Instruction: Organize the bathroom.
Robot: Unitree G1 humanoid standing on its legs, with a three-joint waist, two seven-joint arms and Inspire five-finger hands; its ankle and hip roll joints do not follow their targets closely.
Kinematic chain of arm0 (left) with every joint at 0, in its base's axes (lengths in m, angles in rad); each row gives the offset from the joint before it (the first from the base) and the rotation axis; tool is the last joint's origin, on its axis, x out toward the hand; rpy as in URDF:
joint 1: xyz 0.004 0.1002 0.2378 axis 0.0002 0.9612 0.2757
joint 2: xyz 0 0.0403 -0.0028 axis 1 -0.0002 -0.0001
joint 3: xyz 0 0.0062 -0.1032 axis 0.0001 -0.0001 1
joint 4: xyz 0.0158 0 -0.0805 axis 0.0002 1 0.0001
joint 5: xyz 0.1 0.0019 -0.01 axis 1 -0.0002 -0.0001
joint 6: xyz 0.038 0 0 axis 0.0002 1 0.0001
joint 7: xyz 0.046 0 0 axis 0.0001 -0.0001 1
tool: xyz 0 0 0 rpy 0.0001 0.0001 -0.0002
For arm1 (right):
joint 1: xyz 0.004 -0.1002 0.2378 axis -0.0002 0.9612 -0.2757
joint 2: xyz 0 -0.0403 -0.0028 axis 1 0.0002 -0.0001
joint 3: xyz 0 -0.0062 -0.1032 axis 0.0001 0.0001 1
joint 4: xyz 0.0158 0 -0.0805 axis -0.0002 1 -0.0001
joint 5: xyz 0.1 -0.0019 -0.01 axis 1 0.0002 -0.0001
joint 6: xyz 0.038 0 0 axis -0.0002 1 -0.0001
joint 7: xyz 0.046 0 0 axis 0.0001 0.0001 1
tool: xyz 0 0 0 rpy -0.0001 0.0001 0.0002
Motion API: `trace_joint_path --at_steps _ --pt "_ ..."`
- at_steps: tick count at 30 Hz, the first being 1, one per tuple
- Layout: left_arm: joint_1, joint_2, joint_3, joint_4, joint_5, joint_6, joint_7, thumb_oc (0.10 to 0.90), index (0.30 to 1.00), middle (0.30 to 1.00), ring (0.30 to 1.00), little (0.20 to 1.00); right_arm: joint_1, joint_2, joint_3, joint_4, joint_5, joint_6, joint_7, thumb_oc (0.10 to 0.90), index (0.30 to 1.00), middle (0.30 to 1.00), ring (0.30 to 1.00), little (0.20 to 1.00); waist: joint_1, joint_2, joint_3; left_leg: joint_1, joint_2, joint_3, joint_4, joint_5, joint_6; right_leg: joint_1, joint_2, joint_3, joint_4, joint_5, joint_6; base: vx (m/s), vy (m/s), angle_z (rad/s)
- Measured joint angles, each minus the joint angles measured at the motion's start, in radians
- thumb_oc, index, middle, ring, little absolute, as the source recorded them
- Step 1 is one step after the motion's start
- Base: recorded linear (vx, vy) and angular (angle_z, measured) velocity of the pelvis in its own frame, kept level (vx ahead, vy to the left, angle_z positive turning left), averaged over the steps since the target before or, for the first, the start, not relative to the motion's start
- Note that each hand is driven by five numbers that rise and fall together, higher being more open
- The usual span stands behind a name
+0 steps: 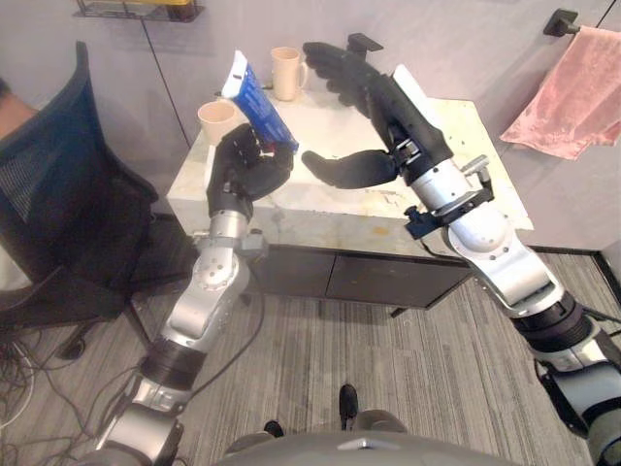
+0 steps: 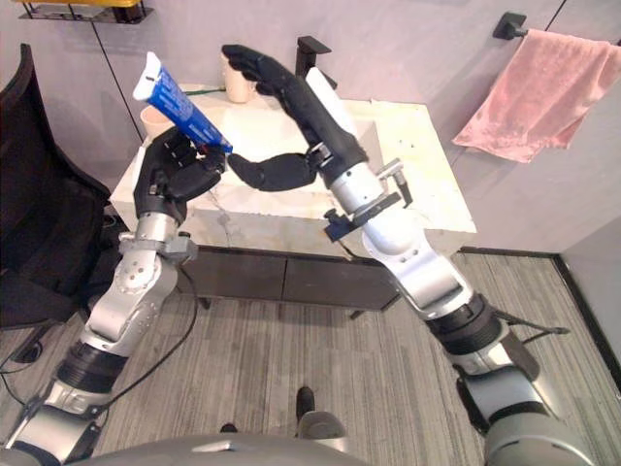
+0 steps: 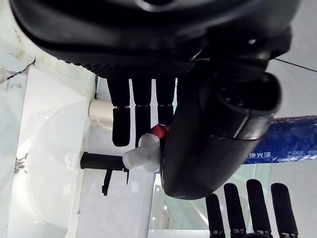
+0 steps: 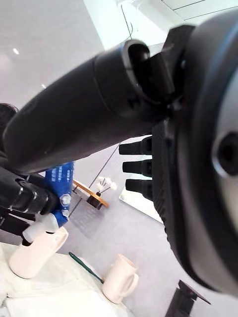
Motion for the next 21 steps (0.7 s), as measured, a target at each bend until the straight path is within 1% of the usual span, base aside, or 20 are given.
trace_joint_path --at_steps 3,8,12,15,17,19,21 --pt "0.0 0.0 -0.002 0.001 0.0 0.014 -0.006 0.4 0.3 0.3 0.3 0.3 -0.033 0.0 0.017 0.0 0.034 0.023 0.019 0.8 0.9 0.9 0.9 0.9 0.002 0.0 0.0 0.0 0.0 -0.003 0.0 0.0 0.0 0.002 -0.001 -0.002 0.0 -0.001 0.001 0.01 -0.005 0.02" --pt "0.0 -0.001 -0.011 0.044 0.0 0.02 -0.033 0.4 0.3 0.3 0.3 0.3 -0.057 0.001 0.018 0.0 0.039 0.055 0.041 0.8 0.9 0.9 0.9 0.9 0.006 -0.002 -0.001 -0.003 0.001 -0.013 -0.001 -0.003 -0.004 0.003 -0.002 -0.008 0.0 -0.004 0.004 0.02 -0.012 0.06" --pt "0.0 -0.001 -0.014 0.051 0.0 0.043 -0.054 0.4 0.3 0.3 0.3 0.3 -0.063 0.001 0.025 0.002 0.069 0.073 0.062 0.8 0.9 0.9 0.9 0.9 0.006 -0.007 -0.001 -0.009 0.003 -0.023 -0.004 -0.006 -0.006 0.002 -0.001 -0.016 0.0 -0.004 0.004 0.02 -0.009 0.08" --pt "0.0 -0.001 -0.015 0.051 0.0 0.043 -0.064 0.4 0.3 0.3 0.3 0.3 -0.069 0.003 0.046 0.008 0.079 0.081 0.07 0.8 0.9 0.9 0.9 0.9 0.007 -0.015 -0.006 -0.015 0.005 -0.028 -0.004 -0.006 -0.007 0.0 -0.001 -0.02 0.0 -0.005 0.005 0.01 -0.01 0.06" --pt "0.001 0.0 -0.015 0.051 0.0 0.044 -0.066 0.4 0.3 0.3 0.3 0.3 -0.069 0.008 0.05 0.008 0.082 0.086 0.077 0.8 0.9 0.9 0.9 0.9 0.01 -0.026 -0.013 -0.017 0.006 -0.029 -0.004 -0.004 -0.008 -0.004 0.0 -0.021 0.0 -0.007 0.008 0.0 0.0 0.0" --pt "0.001 0.0 -0.015 0.051 0.0 0.046 -0.067 0.4 0.3 0.3 0.3 0.3 -0.074 0.029 0.05 0.008 0.108 0.103 0.082 0.8 0.9 0.9 0.9 0.9 0.012 -0.033 -0.018 -0.018 0.006 -0.028 -0.004 -0.003 -0.009 -0.003 0.0 -0.021 0.0 -0.007 0.008 0.0 0.0 0.0" --pt "0.001 0.0 -0.016 0.051 0.0 0.047 -0.07 0.4 0.3 0.3 0.3 0.3 -0.076 0.037 0.05 0.008 0.109 0.105 0.082 0.8 0.9 0.9 0.9 0.9 0.012 -0.036 -0.02 -0.017 0.006 -0.028 -0.004 -0.003 -0.009 -0.003 0.0 -0.021 0.0 -0.007 0.008 0.0 0.0 0.0"
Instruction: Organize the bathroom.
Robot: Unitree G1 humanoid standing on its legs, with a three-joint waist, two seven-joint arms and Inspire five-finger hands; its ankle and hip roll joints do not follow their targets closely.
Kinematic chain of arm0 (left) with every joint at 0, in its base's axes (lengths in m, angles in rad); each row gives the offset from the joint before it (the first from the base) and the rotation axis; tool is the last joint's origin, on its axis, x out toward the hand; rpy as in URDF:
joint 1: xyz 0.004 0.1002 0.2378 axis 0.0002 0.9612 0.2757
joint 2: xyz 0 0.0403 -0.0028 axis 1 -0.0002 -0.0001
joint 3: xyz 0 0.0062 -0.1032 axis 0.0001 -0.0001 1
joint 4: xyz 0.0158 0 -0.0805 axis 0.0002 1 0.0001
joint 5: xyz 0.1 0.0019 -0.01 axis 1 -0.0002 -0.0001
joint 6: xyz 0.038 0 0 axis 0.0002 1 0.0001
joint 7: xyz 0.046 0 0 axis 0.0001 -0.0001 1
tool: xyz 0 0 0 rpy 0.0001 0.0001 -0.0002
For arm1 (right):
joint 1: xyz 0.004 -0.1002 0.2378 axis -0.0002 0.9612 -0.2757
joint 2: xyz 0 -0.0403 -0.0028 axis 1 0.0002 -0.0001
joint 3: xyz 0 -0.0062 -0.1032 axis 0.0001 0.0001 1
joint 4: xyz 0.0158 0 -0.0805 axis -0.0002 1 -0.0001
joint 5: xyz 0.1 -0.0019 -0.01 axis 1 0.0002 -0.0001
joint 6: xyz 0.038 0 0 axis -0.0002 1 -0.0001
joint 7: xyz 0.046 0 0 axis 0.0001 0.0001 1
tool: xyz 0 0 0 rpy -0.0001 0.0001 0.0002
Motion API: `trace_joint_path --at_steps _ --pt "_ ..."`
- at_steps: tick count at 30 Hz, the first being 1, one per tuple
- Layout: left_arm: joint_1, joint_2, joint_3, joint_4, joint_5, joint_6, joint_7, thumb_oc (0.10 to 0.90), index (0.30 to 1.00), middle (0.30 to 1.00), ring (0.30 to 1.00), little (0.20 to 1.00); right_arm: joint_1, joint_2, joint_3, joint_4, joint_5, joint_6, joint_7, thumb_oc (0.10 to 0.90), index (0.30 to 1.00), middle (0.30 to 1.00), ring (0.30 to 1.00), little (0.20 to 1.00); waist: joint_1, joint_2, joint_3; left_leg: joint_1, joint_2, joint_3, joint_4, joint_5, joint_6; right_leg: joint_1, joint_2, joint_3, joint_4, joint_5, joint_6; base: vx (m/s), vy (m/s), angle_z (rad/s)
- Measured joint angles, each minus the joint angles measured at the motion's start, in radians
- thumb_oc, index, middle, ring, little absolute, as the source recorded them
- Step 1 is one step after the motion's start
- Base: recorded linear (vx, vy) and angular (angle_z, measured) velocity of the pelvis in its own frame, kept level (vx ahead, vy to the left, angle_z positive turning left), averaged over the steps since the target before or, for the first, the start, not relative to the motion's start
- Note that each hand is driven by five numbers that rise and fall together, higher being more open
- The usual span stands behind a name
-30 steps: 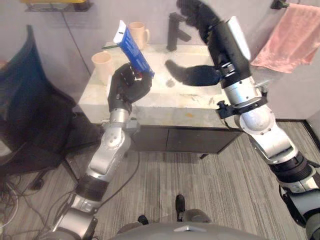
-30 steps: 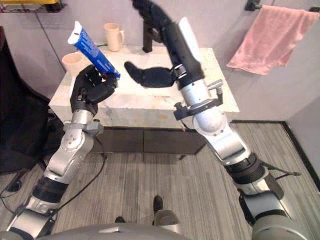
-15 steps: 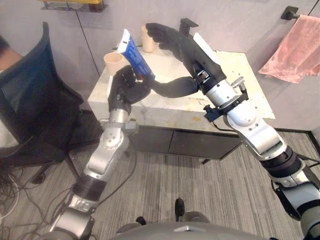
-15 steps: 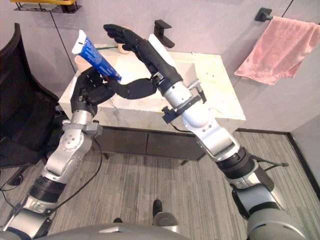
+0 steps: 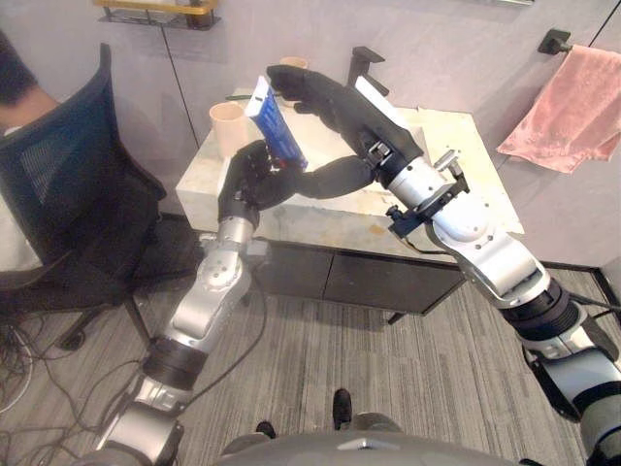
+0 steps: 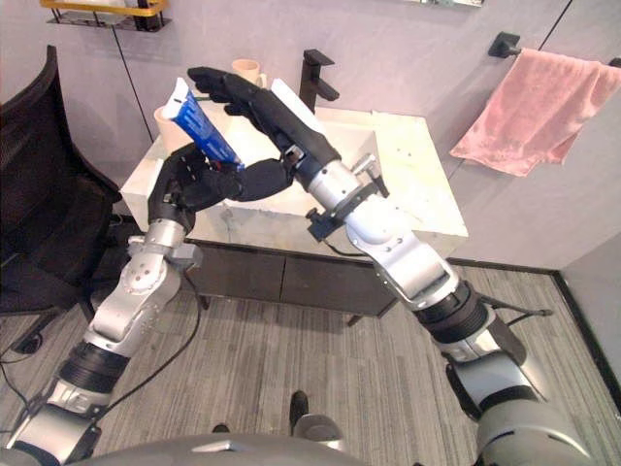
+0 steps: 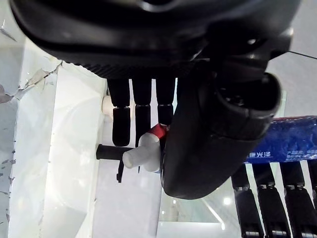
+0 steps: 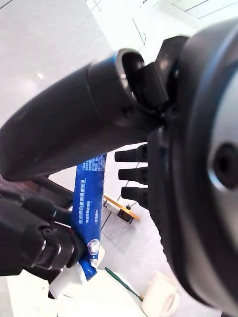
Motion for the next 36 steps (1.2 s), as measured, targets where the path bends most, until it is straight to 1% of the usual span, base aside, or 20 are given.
trace_joint_path --at_steps 3,11,12,13,14,15,16,17,18,19,20,21,31,36 --pt "0.0 0.007 -0.029 0.0 0.001 0.005 -0.006 0.4 0.3 0.3 0.3 0.3 -0.012 0.005 0.009 0.001 0.009 0.015 0.004 0.8 0.9 0.9 0.9 0.9 0.011 -0.006 -0.007 0.0 0.0 -0.001 0.003 0.003 0.005 0.0 0.0 -0.001 0.0 0.004 -0.005 0.0 0.0 0.0" --pt "0.0 0.007 -0.037 0.0 0.001 0.013 -0.007 0.4 0.3 0.3 0.3 0.3 -0.024 0.011 0.02 0.004 0.01 0.022 0.024 0.8 0.9 0.9 0.9 0.9 0.015 -0.006 -0.008 0.001 -0.002 -0.004 0.003 0.006 0.007 0.003 -0.001 -0.005 0.0 0.004 -0.006 0.0 0.0 0.0" --pt "0.0 0.007 -0.037 0.001 0.001 0.013 -0.007 0.4 0.3 0.3 0.3 0.3 -0.024 0.011 0.02 0.008 0.01 0.022 0.024 0.765 0.848 0.848 0.848 0.848 0.015 -0.006 -0.008 0.001 -0.002 -0.004 0.003 0.006 0.008 0.003 -0.002 -0.005 0.0 0.004 -0.006 0.0 0.0 0.0" --pt "0.0 0.007 -0.037 0.001 0.001 0.013 -0.007 0.4 0.3 0.3 0.3 0.3 -0.025 0.011 0.02 0.013 0.01 0.022 0.024 0.742 0.813 0.813 0.813 0.813 0.015 -0.006 -0.008 0.001 -0.002 -0.004 0.003 0.006 0.008 0.003 -0.002 -0.005 0.0 0.004 -0.006 0.0 0.0 0.0" --pt "0.0 0.007 -0.037 0.001 0.001 0.013 -0.007 0.4 0.3 0.3 0.3 0.3 -0.026 0.011 0.02 0.023 0.009 0.022 0.024 0.62 0.629 0.629 0.629 0.629 0.015 -0.006 -0.008 0.001 -0.003 -0.004 0.003 0.006 0.008 0.003 -0.002 -0.005 0.0 0.004 -0.006 0.0 0.0 0.0" --pt "0.0 0.007 -0.037 0.001 0.002 0.013 -0.007 0.4 0.3 0.3 0.3 0.3 -0.027 0.011 0.02 0.027 0.009 0.022 0.024 0.599 0.599 0.599 0.599 0.599 0.015 -0.006 -0.008 0.001 -0.003 -0.004 0.003 0.006 0.008 0.003 -0.002 -0.005 0.0 0.004 -0.006 0.0 0.0 0.0" --pt "0.0 0.008 -0.037 0.001 0.002 0.013 -0.007 0.4 0.3 0.3 0.3 0.3 -0.027 0.011 0.02 0.033 0.009 0.022 0.024 0.659 0.688 0.688 0.688 0.688 0.015 -0.006 -0.008 0.001 -0.003 -0.005 0.003 0.006 0.008 0.003 -0.003 -0.005 0.0 0.004 -0.006 0.0 0.0 0.0" --pt "0.0 0.008 -0.037 0.001 0.003 0.013 -0.006 0.4 0.3 0.3 0.3 0.3 -0.027 0.011 0.02 0.035 0.01 0.022 0.023 0.698 0.747 0.747 0.747 0.747 0.015 -0.006 -0.008 0.001 -0.003 -0.005 0.003 0.006 0.008 0.003 -0.003 -0.005 0.0 0.004 -0.006 0.0 0.0 0.0" --pt "0.0 0.008 -0.037 0.001 0.003 0.013 -0.006 0.4 0.3 0.3 0.3 0.3 -0.027 0.011 0.02 0.035 0.01 0.022 0.023 0.703 0.754 0.754 0.754 0.754 0.014 -0.006 -0.008 0.001 -0.003 -0.005 0.003 0.006 0.008 0.003 -0.003 -0.005 0.0 0.004 -0.006 0.0 0.0 0.0" --pt "0.0 0.008 -0.037 0.001 0.006 0.013 -0.006 0.4 0.3 0.3 0.3 0.3 -0.028 0.011 0.02 0.035 0.009 0.022 0.022 0.69 0.735 0.735 0.735 0.735 0.014 -0.006 -0.008 0.001 -0.003 -0.005 0.003 0.006 0.008 0.003 -0.003 -0.005 0.0 0.004 -0.006 0.0 0.0 0.0" --pt "0.0 0.008 -0.037 0.001 0.014 0.013 -0.005 0.4 0.3 0.3 0.3 0.3 -0.028 0.011 0.02 0.035 0.009 0.022 0.021 0.731 0.796 0.796 0.796 0.796 0.014 -0.006 -0.008 0.001 -0.003 -0.005 0.003 0.007 0.008 0.003 -0.003 -0.005 0.0 0.004 -0.006 0.0 0.0 0.0" --pt "0.0 0.008 -0.037 0.001 0.026 0.013 -0.004 0.4 0.3 0.3 0.3 0.3 -0.028 0.011 0.02 0.035 0.009 0.022 0.02 0.8 0.9 0.9 0.9 0.9 0.013 -0.006 -0.008 0.001 -0.003 -0.005 0.003 0.007 0.008 0.003 -0.003 -0.005 0.0 0.004 -0.006 0.0 0.0 0.0" --pt "0.0 0.009 -0.037 0.001 0.03 0.013 -0.001 0.4 0.3 0.3 0.3 0.3 -0.028 0.011 0.02 0.035 0.009 0.024 0.017 0.8 0.9 0.9 0.9 0.9 0.01 -0.005 -0.008 0.001 -0.002 -0.005 0.003 0.007 0.008 0.003 -0.002 -0.003 0.0 0.004 -0.006 0.0 0.0 0.0" --pt "0.001 0.009 -0.037 0.001 0.031 0.013 -0.001 0.4 0.3 0.3 0.3 0.3 -0.028 0.011 0.016 0.035 0.009 0.024 -0.002 0.8 0.9 0.9 0.9 0.9 0.01 -0.005 -0.008 0.001 -0.002 -0.004 0.003 0.007 0.008 0.003 -0.002 -0.003 0.0 0.004 -0.006 0.0 0.0 0.0"
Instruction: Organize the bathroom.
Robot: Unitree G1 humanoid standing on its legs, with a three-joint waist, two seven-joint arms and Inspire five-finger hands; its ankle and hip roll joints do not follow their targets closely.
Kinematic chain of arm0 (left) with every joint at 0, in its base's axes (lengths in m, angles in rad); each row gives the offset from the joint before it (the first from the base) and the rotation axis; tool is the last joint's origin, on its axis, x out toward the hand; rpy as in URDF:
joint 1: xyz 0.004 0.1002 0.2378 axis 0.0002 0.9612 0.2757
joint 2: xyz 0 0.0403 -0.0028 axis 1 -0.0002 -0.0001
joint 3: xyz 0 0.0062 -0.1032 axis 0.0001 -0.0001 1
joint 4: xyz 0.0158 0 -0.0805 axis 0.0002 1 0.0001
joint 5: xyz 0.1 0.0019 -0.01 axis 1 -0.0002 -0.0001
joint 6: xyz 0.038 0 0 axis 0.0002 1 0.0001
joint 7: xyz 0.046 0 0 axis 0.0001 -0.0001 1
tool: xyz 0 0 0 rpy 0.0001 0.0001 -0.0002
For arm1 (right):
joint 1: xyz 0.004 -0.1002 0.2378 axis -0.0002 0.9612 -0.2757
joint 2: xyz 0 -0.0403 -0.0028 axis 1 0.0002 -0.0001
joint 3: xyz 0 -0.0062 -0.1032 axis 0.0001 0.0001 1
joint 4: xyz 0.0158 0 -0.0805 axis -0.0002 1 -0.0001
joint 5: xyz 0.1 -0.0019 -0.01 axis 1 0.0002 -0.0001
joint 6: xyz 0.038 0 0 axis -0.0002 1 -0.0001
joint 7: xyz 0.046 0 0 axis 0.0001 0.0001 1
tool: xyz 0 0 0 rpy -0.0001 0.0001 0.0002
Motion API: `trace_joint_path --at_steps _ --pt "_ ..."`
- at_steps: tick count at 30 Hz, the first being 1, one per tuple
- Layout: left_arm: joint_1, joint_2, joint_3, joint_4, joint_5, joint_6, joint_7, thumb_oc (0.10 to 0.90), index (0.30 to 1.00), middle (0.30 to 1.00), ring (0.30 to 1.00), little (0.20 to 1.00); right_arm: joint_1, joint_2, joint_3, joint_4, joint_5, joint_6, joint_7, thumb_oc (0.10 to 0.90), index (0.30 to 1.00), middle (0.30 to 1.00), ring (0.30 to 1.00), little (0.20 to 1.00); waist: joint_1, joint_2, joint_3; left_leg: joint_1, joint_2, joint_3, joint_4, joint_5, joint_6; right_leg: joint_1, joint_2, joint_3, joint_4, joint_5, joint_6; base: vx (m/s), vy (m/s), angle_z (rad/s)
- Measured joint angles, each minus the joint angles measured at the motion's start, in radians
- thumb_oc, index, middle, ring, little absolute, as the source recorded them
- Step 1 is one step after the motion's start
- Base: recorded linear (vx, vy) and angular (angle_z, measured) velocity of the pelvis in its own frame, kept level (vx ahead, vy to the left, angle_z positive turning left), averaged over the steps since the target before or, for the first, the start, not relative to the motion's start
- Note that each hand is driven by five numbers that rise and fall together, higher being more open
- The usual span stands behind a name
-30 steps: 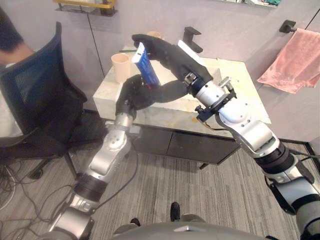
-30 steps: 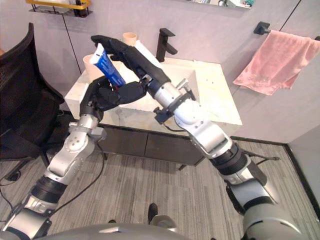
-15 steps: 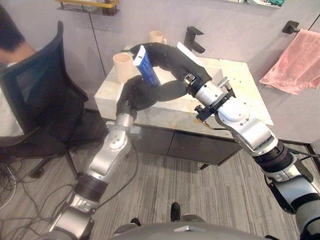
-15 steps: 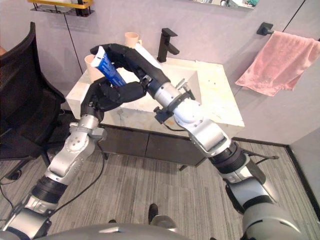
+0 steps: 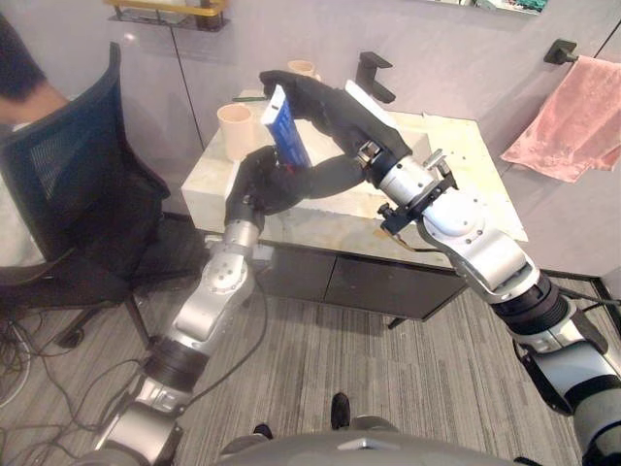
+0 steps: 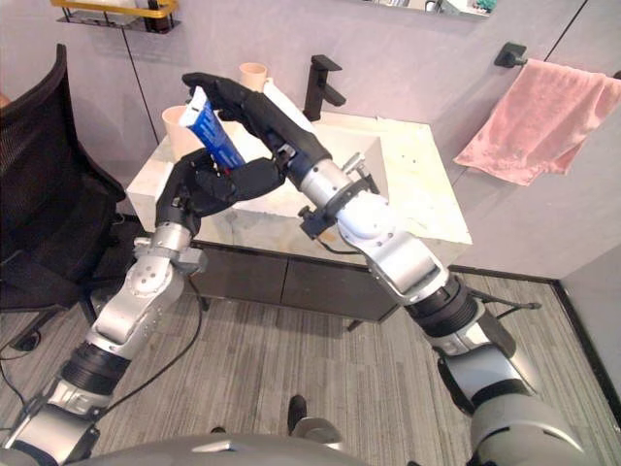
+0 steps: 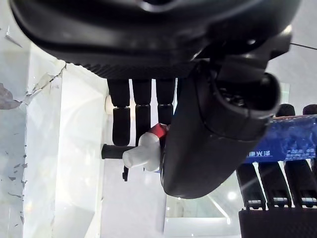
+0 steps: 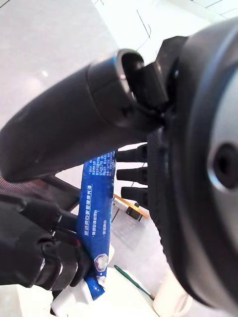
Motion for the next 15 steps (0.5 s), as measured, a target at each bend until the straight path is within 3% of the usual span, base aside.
trace_joint_path --at_steps 13,14,15 --pt "0.04 0.008 0.001 0.045 0.035 0.0 -0.003 0.4 0.3 0.3 0.3 0.3 0.0 -0.004 -0.037 0.001 0.023 -0.001 -0.017 0.8 0.9 0.9 0.9 0.9 -0.002 0.002 0.0 0.001 0.0 0.001 0.0 0.0 0.0 0.0 0.0 0.001 0.0 0.0 0.0 0.0 0.0 0.0" --pt "0.04 0.008 0.003 0.059 0.035 0.0 -0.003 0.4 0.3 0.3 0.3 0.3 0.0 -0.004 -0.037 0.001 0.023 -0.001 -0.017 0.717 0.775 0.775 0.775 0.775 -0.002 0.002 0.001 0.001 0.0 0.001 0.0 0.0 0.0 0.0 0.0 0.001 0.0 0.0 0.0 0.0 0.0 0.0" --pt "0.04 0.008 0.003 0.067 0.035 0.001 -0.002 0.4 0.3 0.3 0.3 0.3 0.0 -0.004 -0.037 0.001 0.023 -0.001 -0.017 0.582 0.573 0.573 0.573 0.573 -0.002 0.002 0.001 0.001 0.0 0.002 0.0 0.0 0.0 0.0 0.0 0.001 0.0 0.0 0.0 0.0 0.0 0.0"
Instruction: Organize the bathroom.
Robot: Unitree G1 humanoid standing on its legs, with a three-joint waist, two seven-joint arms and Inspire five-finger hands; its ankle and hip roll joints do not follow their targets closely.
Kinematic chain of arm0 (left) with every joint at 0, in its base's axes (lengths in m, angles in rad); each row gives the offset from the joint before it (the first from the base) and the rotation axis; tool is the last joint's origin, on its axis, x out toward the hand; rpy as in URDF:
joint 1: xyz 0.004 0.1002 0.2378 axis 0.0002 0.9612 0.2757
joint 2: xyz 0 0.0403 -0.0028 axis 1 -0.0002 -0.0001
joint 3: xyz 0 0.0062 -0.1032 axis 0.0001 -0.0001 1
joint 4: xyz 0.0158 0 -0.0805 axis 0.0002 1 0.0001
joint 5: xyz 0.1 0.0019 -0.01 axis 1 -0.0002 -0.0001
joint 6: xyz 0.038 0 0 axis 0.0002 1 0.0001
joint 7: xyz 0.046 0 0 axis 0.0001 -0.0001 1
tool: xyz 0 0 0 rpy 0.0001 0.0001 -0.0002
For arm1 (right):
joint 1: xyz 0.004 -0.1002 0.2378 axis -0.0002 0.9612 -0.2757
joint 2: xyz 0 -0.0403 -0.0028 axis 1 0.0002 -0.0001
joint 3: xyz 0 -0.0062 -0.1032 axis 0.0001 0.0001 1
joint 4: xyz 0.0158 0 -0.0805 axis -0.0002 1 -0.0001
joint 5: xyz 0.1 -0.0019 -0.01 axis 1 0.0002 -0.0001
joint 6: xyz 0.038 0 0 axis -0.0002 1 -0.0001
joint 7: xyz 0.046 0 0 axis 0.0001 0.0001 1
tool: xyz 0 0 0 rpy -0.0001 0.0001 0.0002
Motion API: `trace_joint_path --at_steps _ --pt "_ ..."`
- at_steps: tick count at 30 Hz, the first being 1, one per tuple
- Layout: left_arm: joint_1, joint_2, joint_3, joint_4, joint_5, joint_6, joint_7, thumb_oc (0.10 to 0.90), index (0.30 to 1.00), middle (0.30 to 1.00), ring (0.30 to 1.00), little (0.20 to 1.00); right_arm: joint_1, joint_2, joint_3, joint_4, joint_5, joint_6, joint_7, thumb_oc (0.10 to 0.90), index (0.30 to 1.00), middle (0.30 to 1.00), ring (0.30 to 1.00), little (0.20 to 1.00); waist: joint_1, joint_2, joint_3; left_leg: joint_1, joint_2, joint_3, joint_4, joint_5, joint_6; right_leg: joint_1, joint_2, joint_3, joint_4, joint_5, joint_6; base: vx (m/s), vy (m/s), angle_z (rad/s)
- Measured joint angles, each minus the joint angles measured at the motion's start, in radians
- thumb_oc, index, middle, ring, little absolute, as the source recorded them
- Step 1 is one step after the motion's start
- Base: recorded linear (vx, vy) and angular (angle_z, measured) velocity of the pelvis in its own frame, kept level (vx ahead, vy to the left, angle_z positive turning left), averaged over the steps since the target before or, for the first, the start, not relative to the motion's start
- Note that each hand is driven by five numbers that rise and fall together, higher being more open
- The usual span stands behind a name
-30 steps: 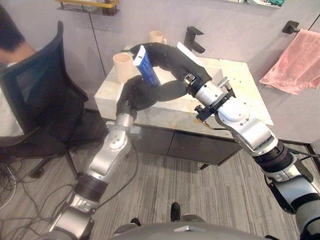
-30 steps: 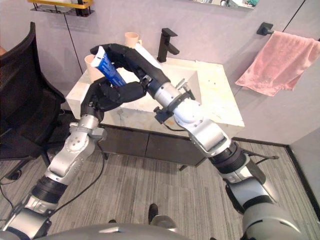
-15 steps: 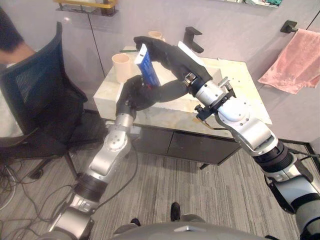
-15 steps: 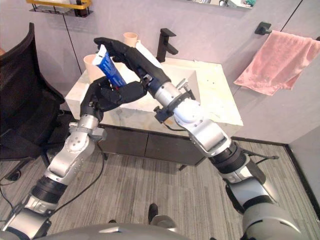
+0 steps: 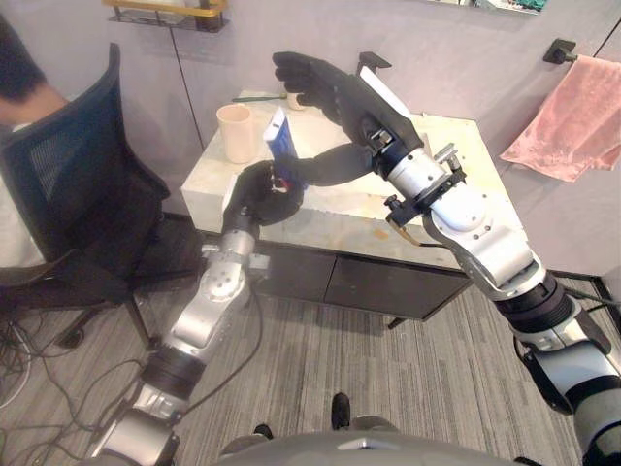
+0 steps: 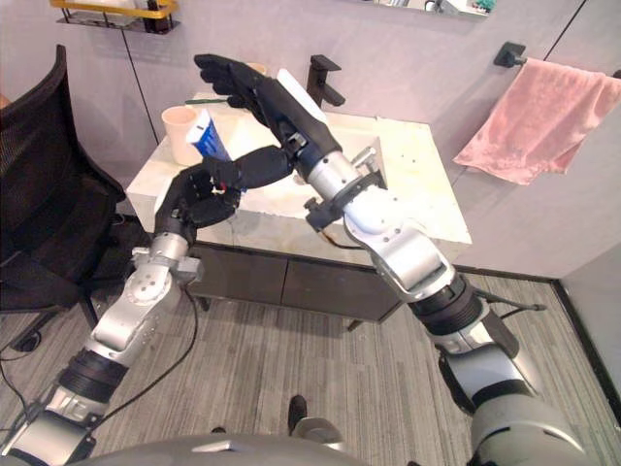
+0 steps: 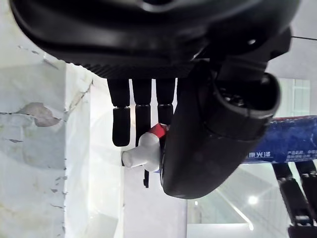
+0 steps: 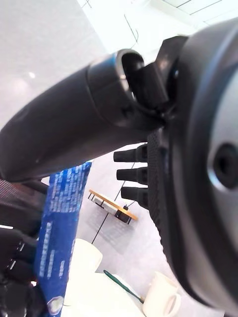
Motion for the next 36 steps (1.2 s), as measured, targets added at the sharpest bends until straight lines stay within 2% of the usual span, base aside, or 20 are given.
trace_joint_path --at_steps 1,2,3,4,6,7,8,10,11,12,27,36 --pt "0.001 0.0 0.0 0.003 0.0 0.001 0.0 0.4 0.3 0.3 0.3 0.3 0.0 0.0 0.0 0.0 0.0 0.0 0.0 0.533 0.5 0.5 0.5 0.5 0.0 0.0 0.0 0.0 0.0 0.0 0.0 0.0 0.0 0.0 0.0 0.0 0.0 0.0 0.0 0.0 0.0 0.0" --pt "0.002 0.0 0.0 0.003 0.0 0.001 0.0 0.4 0.3 0.3 0.3 0.3 0.0 0.0 0.0 0.0 0.0 0.0 0.0 0.444 0.366 0.366 0.366 0.366 0.0 0.0 0.0 0.0 0.0 0.0 0.0 0.0 0.0 0.0 0.0 0.0 0.0 0.0 0.0 0.0 0.0 0.0" --pt "0.002 0.0 0.0 0.003 0.0 0.001 0.0 0.4 0.3 0.3 0.3 0.3 0.0 0.0 0.0 0.0 0.0 0.0 0.0 0.444 0.366 0.366 0.366 0.366 0.0 0.0 0.0 0.0 0.0 0.0 0.0 0.0 0.0 0.0 0.0 0.0 0.0 0.0 0.0 0.0 0.0 0.0" --pt "0.002 0.0 0.0 0.003 0.0 0.001 0.0 0.4 0.3 0.3 0.3 0.3 0.0 0.0 0.0 0.0 0.0 0.0 0.0 0.4 0.3 0.3 0.3 0.3 0.0 0.0 0.0 0.0 0.0 0.0 0.0 0.0 0.0 0.0 0.0 0.0 0.0 0.0 0.0 0.0 0.0 0.0" --pt "0.002 0.0 0.0 0.003 0.0 0.001 0.0 0.4 0.3 0.3 0.3 0.3 0.0 0.0 0.0 0.001 0.0 0.0 0.001 0.4 0.3 0.3 0.3 0.3 0.0 0.0 0.0 0.0 0.0 0.0 0.0 0.0 0.0 0.0 0.0 0.0 0.0 0.0 0.0 0.0 0.0 0.0" --pt "0.002 0.0 0.0 0.003 0.0 0.001 0.0 0.4 0.3 0.3 0.3 0.3 0.0 0.0 0.0 0.002 0.0 0.0 0.001 0.42 0.331 0.331 0.331 0.331 0.0 0.0 0.0 0.0 0.0 0.0 0.0 0.0 0.0 0.0 0.0 0.0 0.0 0.0 0.0 0.0 0.0 0.0" --pt "0.002 0.0 0.0 0.003 0.0 0.001 0.001 0.4 0.3 0.3 0.3 0.3 0.0 0.0 0.0 0.002 0.0 0.0 0.001 0.416 0.324 0.324 0.324 0.324 0.0 0.0 0.0 0.0 0.0 0.0 0.0 0.0 0.0 0.0 0.0 0.0 0.0 0.0 0.0 0.0 0.0 0.0" --pt "0.002 -0.001 0.0 0.003 0.0 0.001 0.001 0.4 0.3 0.3 0.3 0.3 0.0 0.0 0.0 0.002 0.0 0.0 0.003 0.441 0.361 0.361 0.361 0.361 0.001 0.0 0.0 0.0 0.0 0.0 0.0 0.0 0.0 0.0 0.0 0.0 0.0 0.0 0.0 0.0 0.0 0.0" --pt "0.002 -0.001 0.0 0.003 0.0 0.001 0.001 0.4 0.3 0.3 0.3 0.3 0.0 0.0 0.0 0.002 0.0 0.0 0.005 0.654 0.681 0.681 0.681 0.681 0.001 0.0 0.0 0.0 0.0 0.0 0.0 0.0 0.0 0.0 0.0 0.0 0.0 0.0 0.0 0.0 0.0 0.0" --pt "0.002 0.0 0.001 0.003 0.0 0.001 0.002 0.4 0.3 0.3 0.3 0.3 0.0 0.0 0.0 0.002 0.0 0.0 0.008 0.8 0.9 0.9 0.9 0.9 0.001 0.0 0.0 0.0 0.0 0.0 0.0 0.0 0.0 0.0 0.0 0.0 0.0 0.0 0.0 0.0 0.0 0.0" --pt "0.002 0.0 0.001 0.004 0.0 0.002 0.017 0.4 0.3 0.3 0.3 0.3 0.0 0.0 0.0 0.002 0.001 0.017 0.042 0.8 0.9 0.9 0.9 0.9 0.001 0.0 0.0 0.0 0.0 0.0 0.0 0.0 0.0 0.0 0.0 0.0 0.0 0.0 0.0 0.0 0.0 0.0" --pt "0.005 0.0 0.004 0.018 0.0 0.002 0.023 0.4 0.3 0.3 0.3 0.3 0.0 0.035 0.0 0.027 -0.002 0.026 0.042 0.8 0.9 0.9 0.9 0.9 0.003 0.0 0.0 0.0 0.0 -0.002 0.0 0.0 0.0 0.001 0.0 -0.002 0.0 0.0 0.0 0.0 0.0 0.0"
